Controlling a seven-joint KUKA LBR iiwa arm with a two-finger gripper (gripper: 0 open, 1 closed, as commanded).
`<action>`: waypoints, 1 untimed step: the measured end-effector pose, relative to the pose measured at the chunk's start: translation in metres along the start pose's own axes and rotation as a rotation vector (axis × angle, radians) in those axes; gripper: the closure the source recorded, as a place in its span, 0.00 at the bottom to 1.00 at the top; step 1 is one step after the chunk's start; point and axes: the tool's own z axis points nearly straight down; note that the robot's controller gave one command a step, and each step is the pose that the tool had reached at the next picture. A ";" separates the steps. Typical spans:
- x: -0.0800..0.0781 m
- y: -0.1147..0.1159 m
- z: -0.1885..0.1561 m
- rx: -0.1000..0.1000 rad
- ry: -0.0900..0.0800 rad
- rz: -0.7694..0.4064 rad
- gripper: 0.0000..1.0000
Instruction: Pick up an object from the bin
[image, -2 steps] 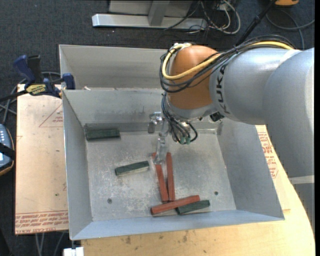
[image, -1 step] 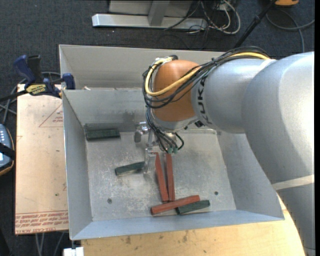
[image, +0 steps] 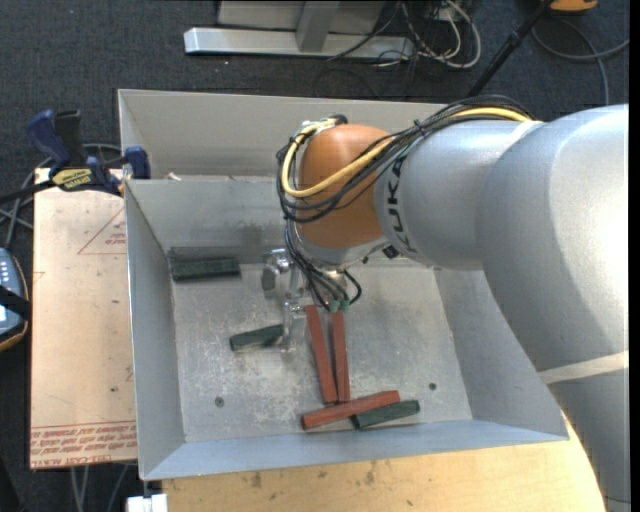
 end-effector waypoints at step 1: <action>0.001 0.014 -0.012 0.001 -0.003 -0.067 0.00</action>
Offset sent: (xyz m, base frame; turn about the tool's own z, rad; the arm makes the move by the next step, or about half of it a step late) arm -0.0134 0.0051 -0.0169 0.0439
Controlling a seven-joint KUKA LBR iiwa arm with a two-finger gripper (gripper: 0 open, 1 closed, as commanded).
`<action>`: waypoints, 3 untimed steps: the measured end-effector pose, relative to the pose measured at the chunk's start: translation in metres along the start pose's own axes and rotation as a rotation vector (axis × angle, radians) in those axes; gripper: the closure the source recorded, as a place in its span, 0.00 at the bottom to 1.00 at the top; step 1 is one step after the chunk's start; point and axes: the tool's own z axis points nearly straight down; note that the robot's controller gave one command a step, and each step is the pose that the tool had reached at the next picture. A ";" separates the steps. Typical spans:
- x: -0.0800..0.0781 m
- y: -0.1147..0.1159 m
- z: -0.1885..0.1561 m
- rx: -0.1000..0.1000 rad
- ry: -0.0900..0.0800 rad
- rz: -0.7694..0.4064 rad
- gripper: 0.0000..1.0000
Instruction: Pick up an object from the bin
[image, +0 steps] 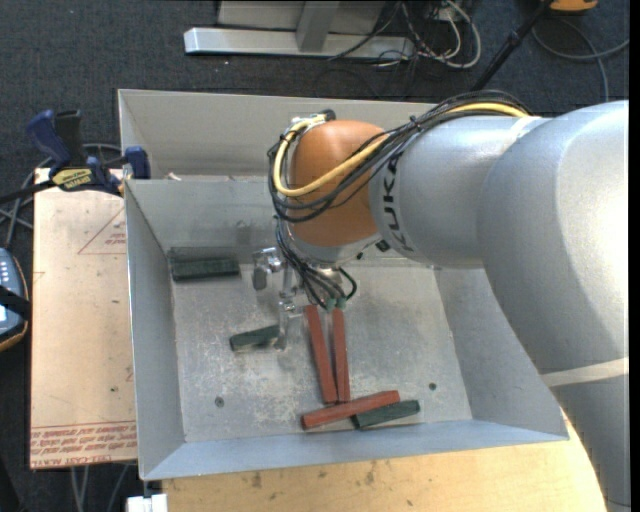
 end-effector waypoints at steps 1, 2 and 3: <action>0.009 -0.005 0.025 -0.001 0.001 0.106 0.00; 0.008 -0.004 0.036 -0.001 0.002 0.089 1.00; 0.008 -0.004 0.035 -0.001 0.001 0.087 1.00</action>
Offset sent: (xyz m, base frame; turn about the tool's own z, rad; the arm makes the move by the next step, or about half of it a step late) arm -0.0086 -0.0046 -0.0293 0.0579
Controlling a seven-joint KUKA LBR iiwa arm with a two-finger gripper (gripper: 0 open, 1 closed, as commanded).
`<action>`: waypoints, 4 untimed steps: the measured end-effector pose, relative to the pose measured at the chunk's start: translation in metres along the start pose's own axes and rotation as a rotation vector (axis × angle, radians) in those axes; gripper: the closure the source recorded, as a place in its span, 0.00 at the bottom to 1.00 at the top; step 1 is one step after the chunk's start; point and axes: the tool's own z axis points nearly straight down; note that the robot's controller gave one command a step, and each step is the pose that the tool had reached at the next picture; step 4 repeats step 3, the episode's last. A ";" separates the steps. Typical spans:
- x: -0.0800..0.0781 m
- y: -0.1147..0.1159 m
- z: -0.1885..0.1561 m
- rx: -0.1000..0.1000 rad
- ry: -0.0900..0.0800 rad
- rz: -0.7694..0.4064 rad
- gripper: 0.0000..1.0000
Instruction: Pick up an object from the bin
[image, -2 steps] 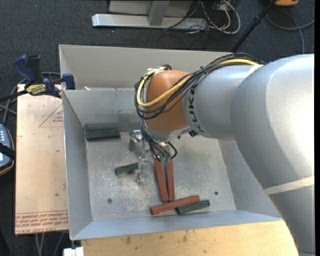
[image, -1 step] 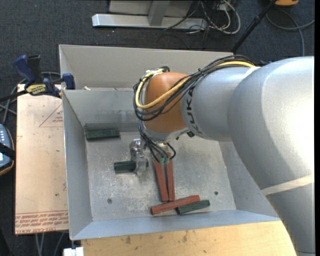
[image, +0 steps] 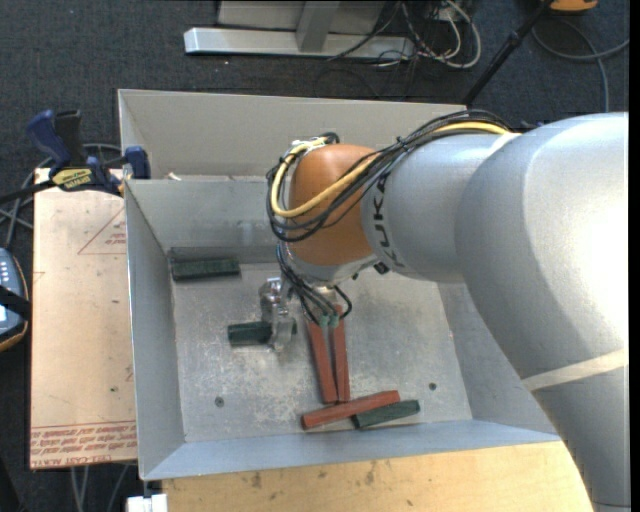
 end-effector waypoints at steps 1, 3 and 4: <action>0.001 0.000 -0.004 0.000 0.002 -0.001 1.00; 0.002 0.000 -0.044 0.001 0.003 0.000 1.00; 0.002 0.000 -0.044 0.001 0.003 0.000 1.00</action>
Offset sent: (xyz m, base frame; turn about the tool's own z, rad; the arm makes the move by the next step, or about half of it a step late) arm 0.0001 0.0000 0.1019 0.0000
